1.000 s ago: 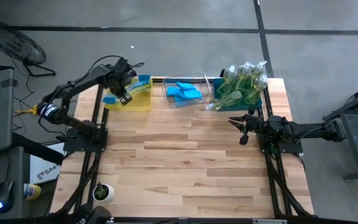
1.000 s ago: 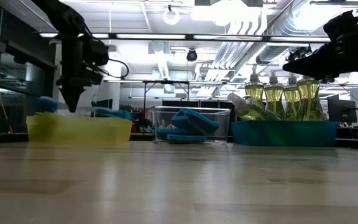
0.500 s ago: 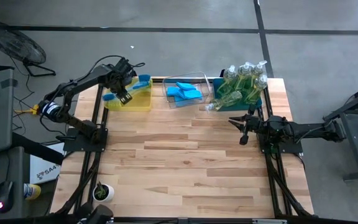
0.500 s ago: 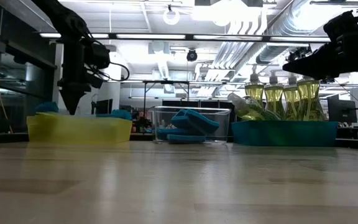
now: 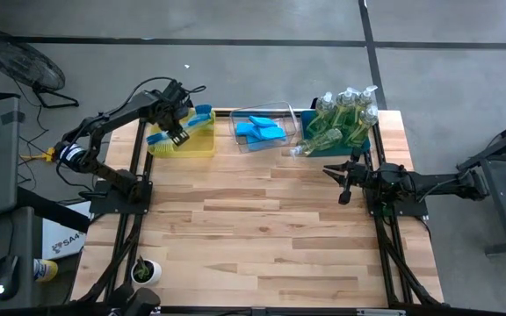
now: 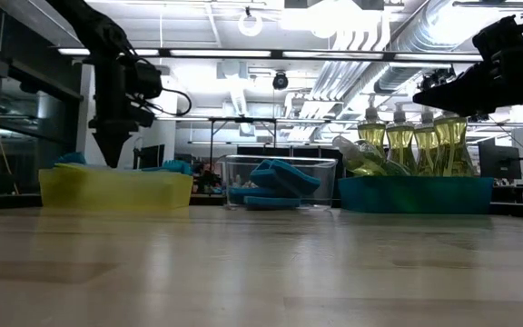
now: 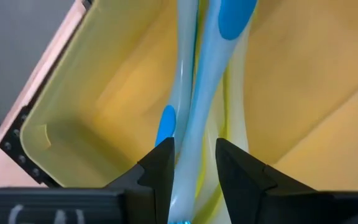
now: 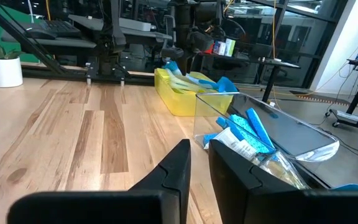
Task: Pick & Place Kitchen Sink Supplies
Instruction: Return to Home Position
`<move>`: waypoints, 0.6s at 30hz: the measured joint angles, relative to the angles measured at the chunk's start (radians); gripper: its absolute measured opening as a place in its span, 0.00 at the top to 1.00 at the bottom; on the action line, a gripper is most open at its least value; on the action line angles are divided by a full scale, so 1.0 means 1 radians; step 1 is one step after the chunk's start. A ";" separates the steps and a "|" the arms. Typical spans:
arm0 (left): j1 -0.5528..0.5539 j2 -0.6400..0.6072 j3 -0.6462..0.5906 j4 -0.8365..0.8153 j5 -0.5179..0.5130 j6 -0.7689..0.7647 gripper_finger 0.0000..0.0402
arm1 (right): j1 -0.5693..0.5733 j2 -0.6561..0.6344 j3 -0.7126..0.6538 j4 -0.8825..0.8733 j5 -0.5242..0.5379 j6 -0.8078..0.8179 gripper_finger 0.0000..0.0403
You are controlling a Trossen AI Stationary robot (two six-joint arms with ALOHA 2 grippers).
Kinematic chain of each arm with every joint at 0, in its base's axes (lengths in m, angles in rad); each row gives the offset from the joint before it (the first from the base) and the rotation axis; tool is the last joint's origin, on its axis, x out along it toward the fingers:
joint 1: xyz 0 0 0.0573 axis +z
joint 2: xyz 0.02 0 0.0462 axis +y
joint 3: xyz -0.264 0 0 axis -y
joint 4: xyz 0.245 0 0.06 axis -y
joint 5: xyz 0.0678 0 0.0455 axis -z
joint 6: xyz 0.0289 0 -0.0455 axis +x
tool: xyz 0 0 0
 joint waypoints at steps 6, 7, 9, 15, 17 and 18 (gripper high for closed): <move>0.000 0.000 0.000 0.031 0.002 0.005 0.71 | 0.000 0.000 0.000 0.000 0.000 0.000 0.88; 0.000 0.000 0.000 0.030 0.012 0.011 0.71 | 0.000 0.000 0.000 0.000 0.000 0.000 0.88; 0.000 0.000 0.000 0.027 0.037 0.021 0.71 | 0.000 0.000 0.000 0.000 0.000 -0.002 0.88; 0.000 -0.027 0.000 0.023 0.174 0.042 0.57 | 0.000 0.000 0.000 0.000 0.000 -0.001 0.87; 0.000 -0.044 0.000 0.024 0.252 0.040 0.50 | 0.000 0.000 0.000 0.000 0.000 0.000 0.87; -0.001 -0.052 0.000 0.027 0.307 0.033 0.46 | 0.000 0.000 0.000 0.000 0.000 0.000 0.87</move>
